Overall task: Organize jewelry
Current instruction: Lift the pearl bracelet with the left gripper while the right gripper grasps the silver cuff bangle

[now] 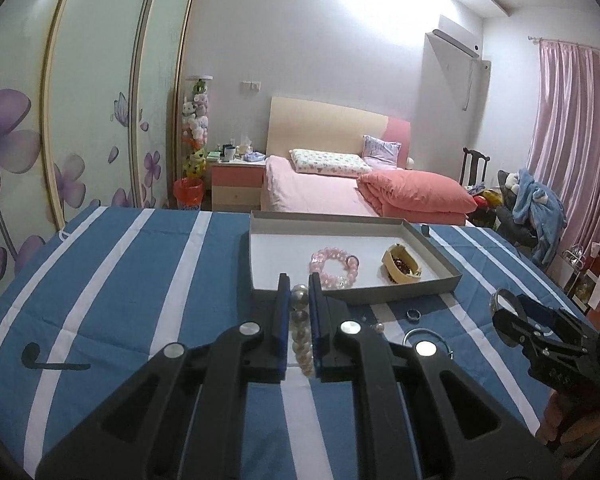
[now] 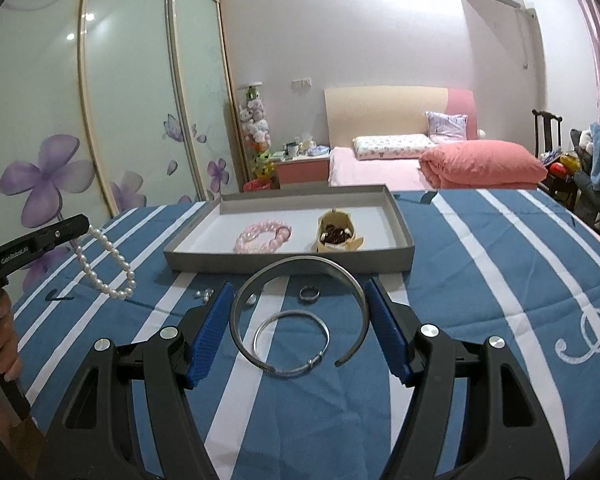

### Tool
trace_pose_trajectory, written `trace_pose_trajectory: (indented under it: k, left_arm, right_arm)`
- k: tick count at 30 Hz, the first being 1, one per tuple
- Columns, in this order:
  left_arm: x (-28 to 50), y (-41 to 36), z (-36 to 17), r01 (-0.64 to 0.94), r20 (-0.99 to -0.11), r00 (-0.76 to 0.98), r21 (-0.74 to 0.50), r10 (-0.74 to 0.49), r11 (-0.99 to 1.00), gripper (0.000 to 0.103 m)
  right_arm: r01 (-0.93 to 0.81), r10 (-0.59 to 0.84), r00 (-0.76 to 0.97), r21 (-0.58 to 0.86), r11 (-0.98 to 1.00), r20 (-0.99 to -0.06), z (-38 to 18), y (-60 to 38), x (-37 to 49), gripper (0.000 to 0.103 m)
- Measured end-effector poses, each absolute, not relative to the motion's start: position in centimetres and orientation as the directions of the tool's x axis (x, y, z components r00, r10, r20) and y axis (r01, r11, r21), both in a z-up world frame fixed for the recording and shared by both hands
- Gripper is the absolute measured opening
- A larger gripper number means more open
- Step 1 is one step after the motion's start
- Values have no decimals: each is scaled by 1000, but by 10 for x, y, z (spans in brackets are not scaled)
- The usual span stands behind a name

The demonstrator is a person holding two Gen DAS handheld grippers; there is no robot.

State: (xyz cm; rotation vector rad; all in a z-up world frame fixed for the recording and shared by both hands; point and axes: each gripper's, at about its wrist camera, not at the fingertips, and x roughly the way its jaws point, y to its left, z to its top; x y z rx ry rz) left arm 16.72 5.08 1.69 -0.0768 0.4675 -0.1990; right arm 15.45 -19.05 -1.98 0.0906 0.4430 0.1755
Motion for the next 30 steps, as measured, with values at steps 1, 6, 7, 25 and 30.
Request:
trace_pose_trajectory:
  k: [1, 6, 7, 25, 30]
  left_arm:
    - [167, 50, 18, 173, -437, 875, -117, -207, 978, 10]
    - [165, 49, 22, 171, -421, 884, -115, -204, 978, 10]
    - [165, 48, 23, 170, -419, 885, -115, -203, 979, 10]
    - [174, 39, 35, 182, -368, 905, -115, -212, 977, 10]
    - [184, 33, 35, 187, -369, 904, -115, -217, 976, 10]
  right_arm:
    - [-146, 184, 893, 121, 982, -410, -18, -191, 155, 68]
    - [-126, 154, 915, 97, 987, -372, -8, -195, 159, 68]
    - [-119, 144, 922, 90, 989, -361, -5, -196, 159, 68]
    - [-54, 70, 973, 75, 996, -218, 15, -208, 171, 68]
    - [-81, 96, 966, 70, 994, -242, 5, -204, 183, 67]
